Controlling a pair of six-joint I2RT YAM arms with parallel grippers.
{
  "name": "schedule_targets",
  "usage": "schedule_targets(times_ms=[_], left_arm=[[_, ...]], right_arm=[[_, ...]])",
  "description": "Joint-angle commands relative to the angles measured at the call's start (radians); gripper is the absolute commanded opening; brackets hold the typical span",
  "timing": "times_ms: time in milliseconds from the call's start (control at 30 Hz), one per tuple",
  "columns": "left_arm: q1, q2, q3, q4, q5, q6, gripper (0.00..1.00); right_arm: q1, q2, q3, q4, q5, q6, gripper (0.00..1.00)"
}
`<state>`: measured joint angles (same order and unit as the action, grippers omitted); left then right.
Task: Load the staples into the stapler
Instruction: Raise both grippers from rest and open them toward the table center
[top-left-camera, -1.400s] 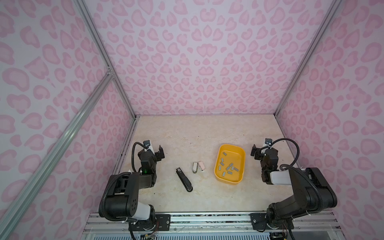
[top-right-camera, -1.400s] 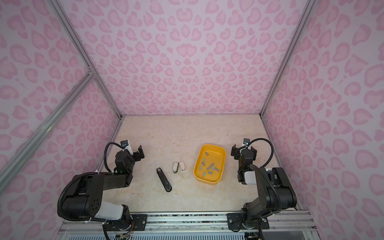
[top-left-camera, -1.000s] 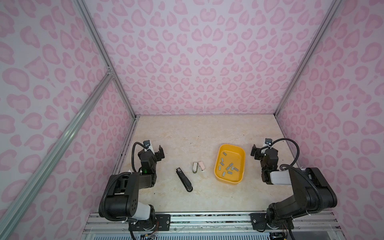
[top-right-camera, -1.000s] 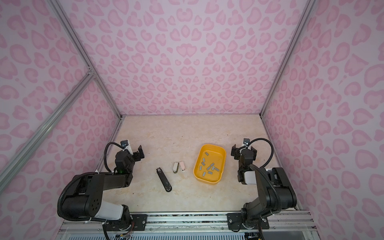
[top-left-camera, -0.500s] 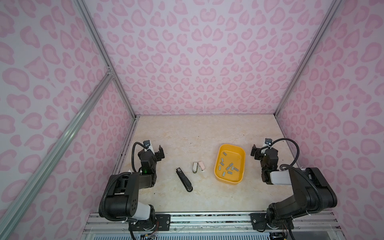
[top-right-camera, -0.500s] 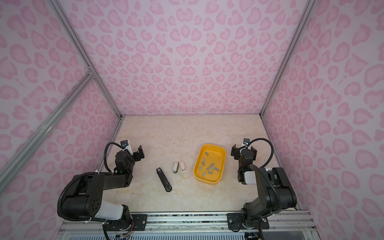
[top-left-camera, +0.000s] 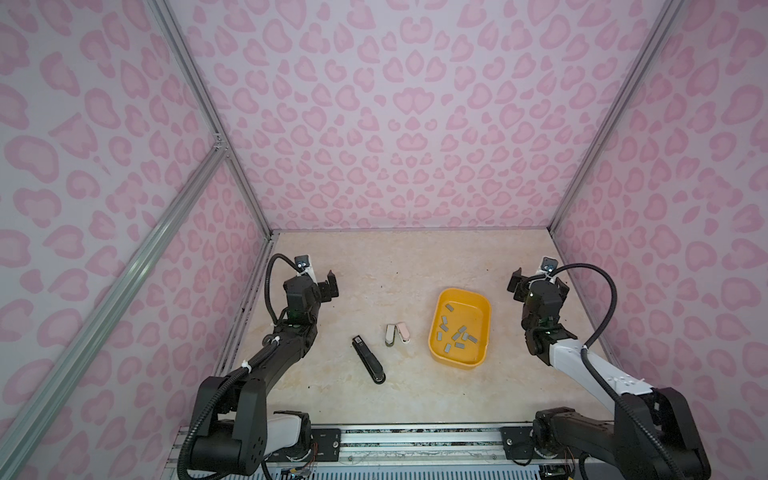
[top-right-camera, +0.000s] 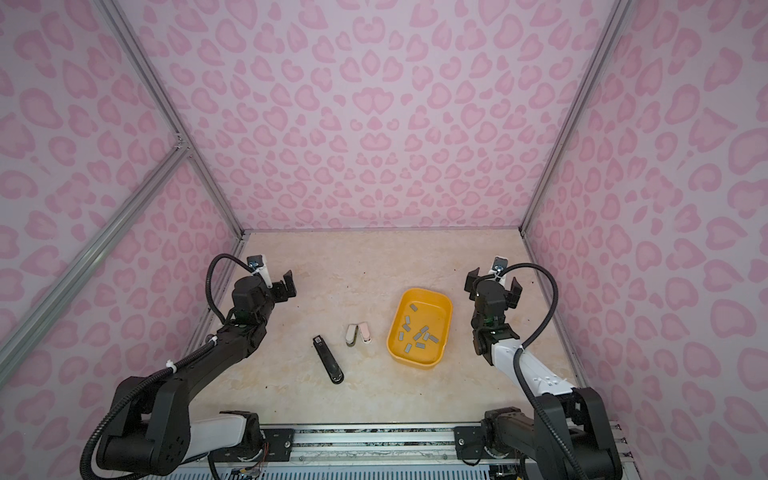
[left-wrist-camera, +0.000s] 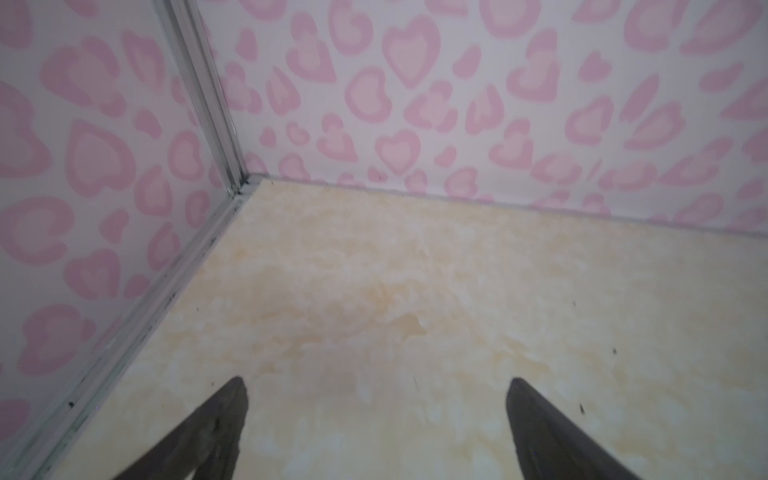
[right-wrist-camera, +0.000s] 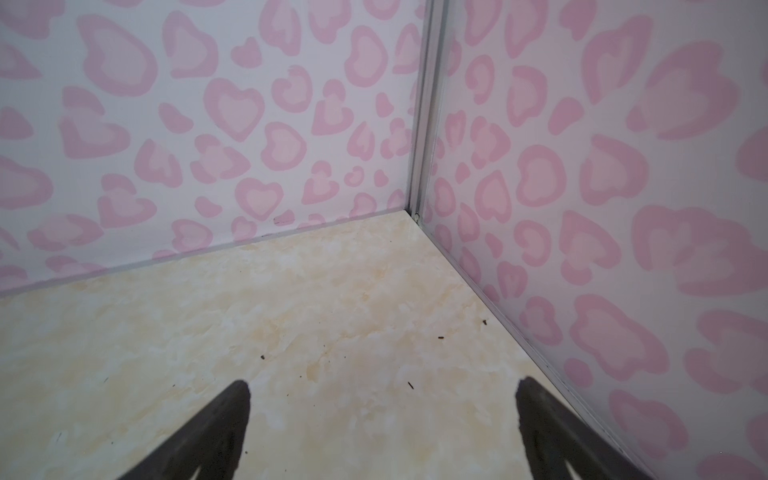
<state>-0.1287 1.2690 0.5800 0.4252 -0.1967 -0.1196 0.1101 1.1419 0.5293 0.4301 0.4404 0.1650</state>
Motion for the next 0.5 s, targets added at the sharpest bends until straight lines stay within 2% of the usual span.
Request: schedule_targets(times_ms=[0,100,233,333,467], left_arm=[[-0.005,-0.075,-0.027,-0.039,0.032,-0.003,0.98],[-0.007,-0.182,0.021,-0.183,0.046,-0.085,0.98],[-0.005,-0.37,0.093,-0.314,0.118,-0.144,0.98],[-0.006,-0.521,0.101,-0.353,0.109,-0.251,0.98],[0.003,-0.643,0.166,-0.443,0.115,-0.342,0.98]], right_arm=[[-0.055,-0.098,-0.044,-0.188,-0.147,0.209,1.0],[-0.096,-0.213,-0.135,-0.152,-0.277,0.277,1.0],[-0.162,-0.39,-0.096,-0.374,-0.377,0.402,1.0],[-0.193,-0.509,-0.038,-0.555,-0.42,0.514,1.0],[-0.245,-0.671,0.012,-0.637,-0.61,0.57,1.0]])
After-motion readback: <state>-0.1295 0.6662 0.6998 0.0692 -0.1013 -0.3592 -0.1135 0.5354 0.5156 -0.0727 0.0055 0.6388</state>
